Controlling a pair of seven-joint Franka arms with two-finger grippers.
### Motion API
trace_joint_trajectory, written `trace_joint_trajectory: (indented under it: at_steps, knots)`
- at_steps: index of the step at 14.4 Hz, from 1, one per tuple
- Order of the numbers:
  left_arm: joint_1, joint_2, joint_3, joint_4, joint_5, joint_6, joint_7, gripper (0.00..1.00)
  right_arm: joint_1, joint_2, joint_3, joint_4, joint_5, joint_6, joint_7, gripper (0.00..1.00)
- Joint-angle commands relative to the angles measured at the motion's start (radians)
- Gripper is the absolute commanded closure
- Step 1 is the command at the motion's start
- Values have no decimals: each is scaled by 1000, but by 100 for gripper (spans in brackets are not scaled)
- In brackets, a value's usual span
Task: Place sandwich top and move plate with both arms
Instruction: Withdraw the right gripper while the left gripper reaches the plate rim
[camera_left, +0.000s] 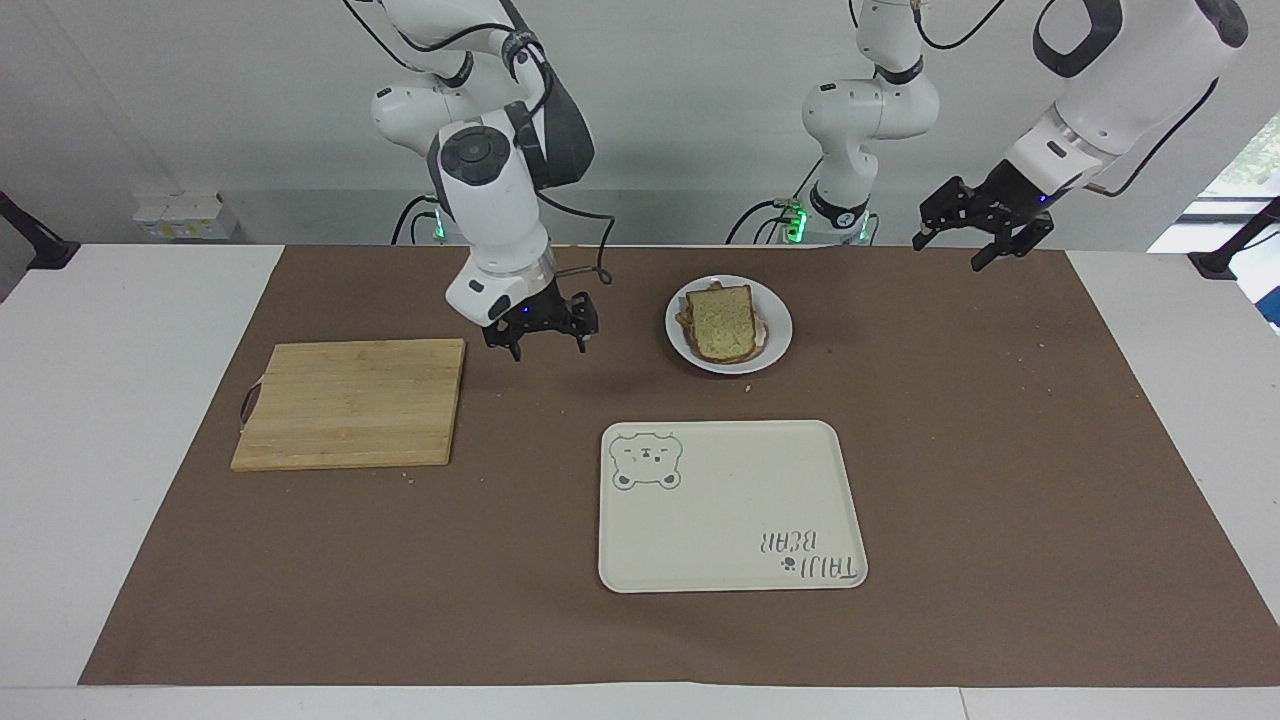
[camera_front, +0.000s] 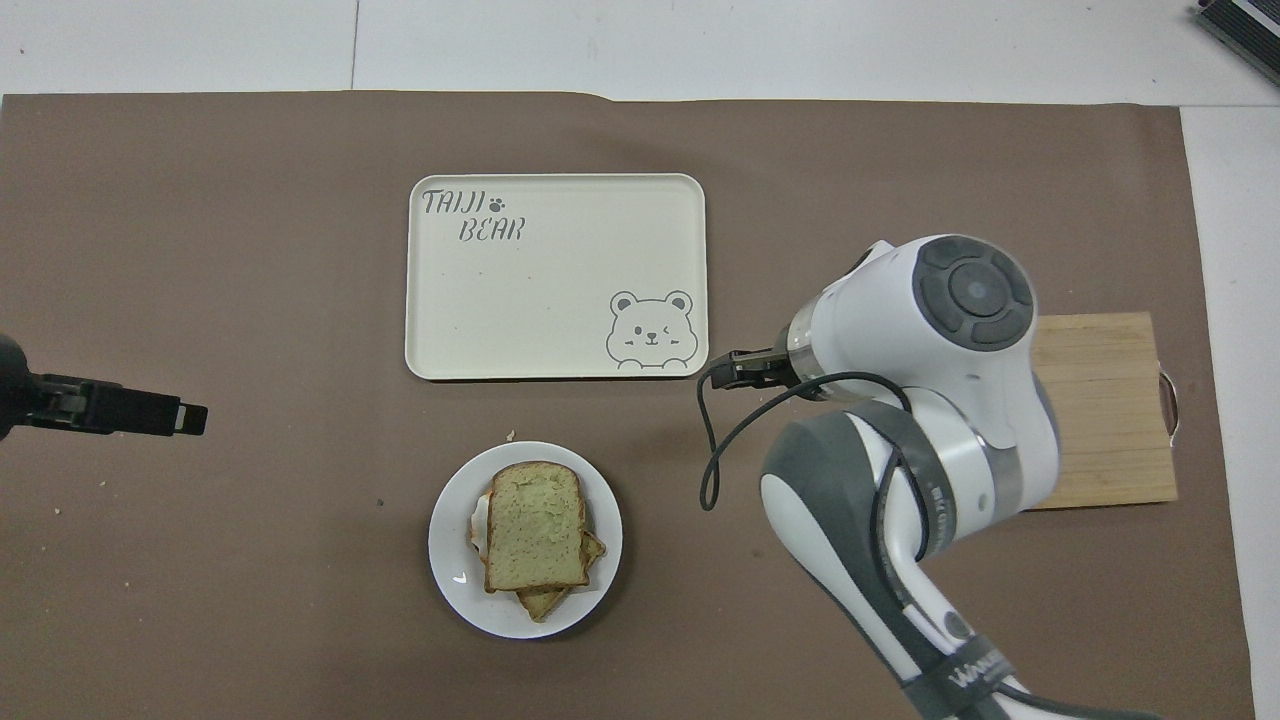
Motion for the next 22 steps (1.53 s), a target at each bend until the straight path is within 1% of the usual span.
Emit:
trace_joint_trajectory:
  at_steps: [1,3,5,6,7,8,10,12,13,14,17,20,22]
  knots:
    - [30,-95,-5,-204,-72,106,72,0,-65,-42,12,10,-32,-77,-28,0]
    - [19,-132,-7,-304,-79,172,74,0,-117,-81,12,12,-34,-160,-30,0]
    - [9,-120,-7,-349,-79,197,75,0,-166,-102,12,12,-34,-221,-30,0]
    - [-19,-121,-7,-384,-83,216,77,0,-189,-112,12,12,-36,-241,-31,0]
    - [-36,-131,-7,-428,-117,264,77,0,-208,-118,10,12,-40,-257,-47,0]
    - [-45,-138,-8,-485,-189,332,78,0,-232,-127,10,15,-64,-275,-71,0]
    - [-96,-132,-8,-553,-276,433,107,0,-268,-145,10,15,-109,-284,-109,0]
    - [-131,-123,-7,-629,-377,517,173,1,-307,-155,10,21,-120,-303,-152,0]
    - [-137,-118,-7,-668,-434,551,236,2,-323,-159,12,24,-120,-317,-171,0]
    - [-137,-111,-7,-697,-495,564,291,5,-335,-161,10,41,-120,-327,-174,0]
    - [-137,-95,-7,-741,-611,567,388,8,-343,-168,-2,78,-128,-352,-176,0]
    - [-137,-71,-8,-766,-683,565,469,11,-351,-165,-3,141,-135,-384,-180,0]
    - [-137,-48,-8,-780,-700,564,515,14,-349,-164,-3,142,-132,-367,-180,0]
